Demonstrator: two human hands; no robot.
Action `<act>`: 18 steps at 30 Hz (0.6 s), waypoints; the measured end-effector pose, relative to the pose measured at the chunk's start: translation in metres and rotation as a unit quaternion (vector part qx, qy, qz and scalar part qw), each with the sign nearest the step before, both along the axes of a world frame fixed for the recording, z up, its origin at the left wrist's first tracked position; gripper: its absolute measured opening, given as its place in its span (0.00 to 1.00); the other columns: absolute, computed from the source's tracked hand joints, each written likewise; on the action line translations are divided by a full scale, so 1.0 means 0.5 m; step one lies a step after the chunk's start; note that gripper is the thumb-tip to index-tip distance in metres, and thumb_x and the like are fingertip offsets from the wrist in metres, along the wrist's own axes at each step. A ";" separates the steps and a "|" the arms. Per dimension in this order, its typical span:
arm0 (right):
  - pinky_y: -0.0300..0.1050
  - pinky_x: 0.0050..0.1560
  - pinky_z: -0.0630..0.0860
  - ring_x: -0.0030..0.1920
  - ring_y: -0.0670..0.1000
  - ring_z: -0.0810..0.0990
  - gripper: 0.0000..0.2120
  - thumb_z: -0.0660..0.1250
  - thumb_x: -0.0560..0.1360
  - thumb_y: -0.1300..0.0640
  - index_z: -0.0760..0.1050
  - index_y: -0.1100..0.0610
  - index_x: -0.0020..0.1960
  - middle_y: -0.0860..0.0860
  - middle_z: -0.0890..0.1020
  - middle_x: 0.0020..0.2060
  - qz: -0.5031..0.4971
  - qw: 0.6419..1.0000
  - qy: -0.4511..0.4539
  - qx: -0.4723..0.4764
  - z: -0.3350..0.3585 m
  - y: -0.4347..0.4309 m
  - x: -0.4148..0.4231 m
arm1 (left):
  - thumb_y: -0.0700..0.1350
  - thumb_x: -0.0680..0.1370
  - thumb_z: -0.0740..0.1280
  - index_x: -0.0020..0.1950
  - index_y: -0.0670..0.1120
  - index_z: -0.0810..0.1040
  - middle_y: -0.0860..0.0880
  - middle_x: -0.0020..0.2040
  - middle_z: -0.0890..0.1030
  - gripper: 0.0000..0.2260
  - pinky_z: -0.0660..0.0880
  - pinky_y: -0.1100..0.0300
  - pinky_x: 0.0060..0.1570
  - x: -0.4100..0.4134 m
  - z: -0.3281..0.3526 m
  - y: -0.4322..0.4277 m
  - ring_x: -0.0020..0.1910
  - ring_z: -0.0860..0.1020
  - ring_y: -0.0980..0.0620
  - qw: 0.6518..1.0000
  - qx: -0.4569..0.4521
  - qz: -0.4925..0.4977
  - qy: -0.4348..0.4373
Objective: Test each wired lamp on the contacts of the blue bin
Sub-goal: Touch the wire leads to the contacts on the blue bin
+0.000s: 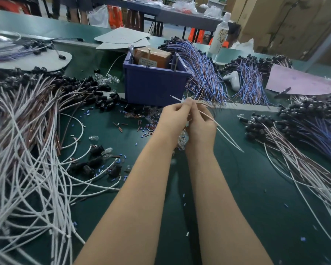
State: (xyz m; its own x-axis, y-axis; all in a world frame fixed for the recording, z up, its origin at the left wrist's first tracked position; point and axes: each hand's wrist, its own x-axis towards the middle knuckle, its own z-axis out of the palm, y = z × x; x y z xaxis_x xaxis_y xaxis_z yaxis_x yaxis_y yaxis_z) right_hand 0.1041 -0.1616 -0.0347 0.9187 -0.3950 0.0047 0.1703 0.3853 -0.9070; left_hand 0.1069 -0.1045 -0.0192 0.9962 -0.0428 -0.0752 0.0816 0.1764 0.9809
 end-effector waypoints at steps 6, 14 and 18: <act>0.32 0.54 0.66 0.50 0.43 0.72 0.14 0.62 0.79 0.49 0.78 0.54 0.60 0.56 0.76 0.53 -0.047 0.926 0.012 -0.375 -0.002 0.017 -0.013 | 0.42 0.79 0.64 0.37 0.44 0.78 0.47 0.34 0.79 0.11 0.76 0.61 0.38 0.017 0.009 0.010 0.33 0.76 0.52 0.970 -0.169 0.126 0.121; 0.36 0.25 0.73 0.23 0.44 0.73 0.09 0.63 0.79 0.57 0.77 0.58 0.42 0.50 0.79 0.28 0.371 0.811 -0.007 -0.453 0.143 -0.027 -0.106 | 0.44 0.82 0.60 0.37 0.45 0.73 0.51 0.28 0.78 0.14 0.75 0.63 0.32 0.032 -0.006 0.081 0.28 0.76 0.56 0.947 -0.189 0.253 0.055; 0.39 0.45 0.80 0.42 0.45 0.82 0.08 0.62 0.79 0.56 0.79 0.55 0.53 0.48 0.84 0.43 0.254 0.833 -0.099 -0.481 0.186 -0.038 -0.081 | 0.45 0.83 0.58 0.37 0.45 0.74 0.51 0.29 0.78 0.14 0.73 0.62 0.33 0.040 -0.014 0.091 0.27 0.75 0.57 0.957 -0.136 0.251 0.057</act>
State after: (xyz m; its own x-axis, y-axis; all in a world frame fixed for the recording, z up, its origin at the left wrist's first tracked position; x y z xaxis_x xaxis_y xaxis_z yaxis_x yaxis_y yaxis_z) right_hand 0.0635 -0.1804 0.0581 0.9101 0.3178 0.2660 0.3894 -0.4360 -0.8113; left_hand 0.1269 -0.0589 -0.0261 0.8826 0.4050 -0.2389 0.0241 0.4685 0.8831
